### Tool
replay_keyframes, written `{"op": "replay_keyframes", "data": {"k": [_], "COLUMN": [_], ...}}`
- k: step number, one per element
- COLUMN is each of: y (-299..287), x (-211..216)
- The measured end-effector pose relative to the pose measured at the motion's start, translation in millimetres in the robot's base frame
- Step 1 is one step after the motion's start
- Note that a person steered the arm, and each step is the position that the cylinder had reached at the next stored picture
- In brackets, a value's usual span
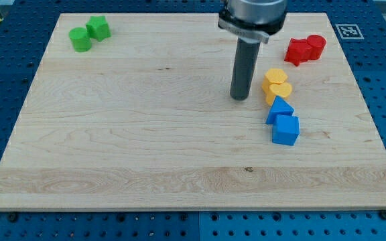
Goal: Move your arm towards the bottom right of the board
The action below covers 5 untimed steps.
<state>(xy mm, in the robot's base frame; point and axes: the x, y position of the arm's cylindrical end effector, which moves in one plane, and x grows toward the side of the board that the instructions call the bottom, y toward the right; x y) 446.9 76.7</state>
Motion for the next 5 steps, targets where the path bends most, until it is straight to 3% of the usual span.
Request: {"op": "replay_keyframes", "data": {"k": [2,4,5], "y": [0,39,61], "x": [90,130,127]}}
